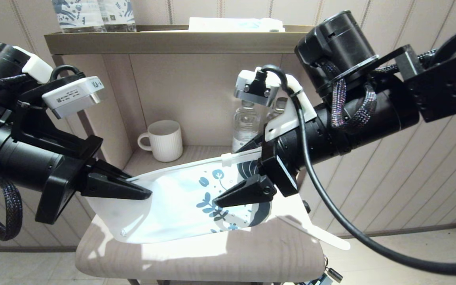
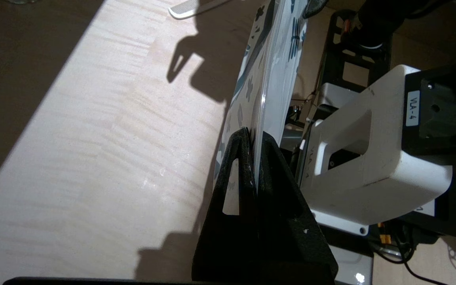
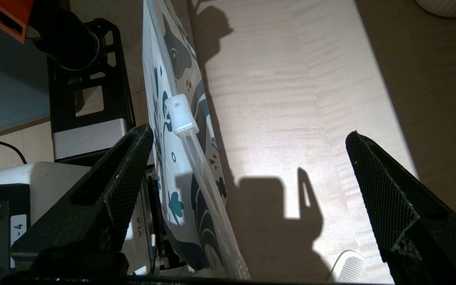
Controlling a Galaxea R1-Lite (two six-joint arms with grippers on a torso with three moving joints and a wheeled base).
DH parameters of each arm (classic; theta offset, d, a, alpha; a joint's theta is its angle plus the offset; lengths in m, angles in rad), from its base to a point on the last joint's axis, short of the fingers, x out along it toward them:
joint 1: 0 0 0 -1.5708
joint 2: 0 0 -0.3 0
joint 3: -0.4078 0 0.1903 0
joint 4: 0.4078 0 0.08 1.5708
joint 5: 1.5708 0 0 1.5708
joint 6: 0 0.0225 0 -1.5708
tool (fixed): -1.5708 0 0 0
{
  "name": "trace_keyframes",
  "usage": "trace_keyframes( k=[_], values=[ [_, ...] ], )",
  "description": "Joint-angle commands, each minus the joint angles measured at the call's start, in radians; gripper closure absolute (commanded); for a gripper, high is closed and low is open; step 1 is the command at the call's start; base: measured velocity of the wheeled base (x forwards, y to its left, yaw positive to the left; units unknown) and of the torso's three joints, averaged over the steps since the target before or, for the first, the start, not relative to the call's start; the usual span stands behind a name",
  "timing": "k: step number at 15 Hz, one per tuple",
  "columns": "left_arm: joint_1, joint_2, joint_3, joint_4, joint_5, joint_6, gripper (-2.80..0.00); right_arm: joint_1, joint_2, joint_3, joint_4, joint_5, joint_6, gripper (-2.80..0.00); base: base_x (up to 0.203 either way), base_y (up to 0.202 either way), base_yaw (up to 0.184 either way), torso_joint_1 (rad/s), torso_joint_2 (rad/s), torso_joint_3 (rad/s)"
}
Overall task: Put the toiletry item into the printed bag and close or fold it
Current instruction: Hand it to the other hand
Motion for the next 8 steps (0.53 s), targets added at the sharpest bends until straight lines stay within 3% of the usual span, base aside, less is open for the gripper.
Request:
trace_keyframes(
  k=[1,8],
  values=[
    [0.001,0.000,0.004,0.004,-0.004,0.004,0.00,0.000,0.001,-0.005,0.003,0.003,-0.002,-2.80,0.000,0.000,0.000,0.000,0.00,0.000],
    [0.001,0.001,-0.002,0.004,-0.004,0.004,0.00,-0.006,0.014,-0.033,0.050,0.003,-0.013,-2.80,0.000,0.000,0.000,0.000,0.00,0.000]
  ],
)
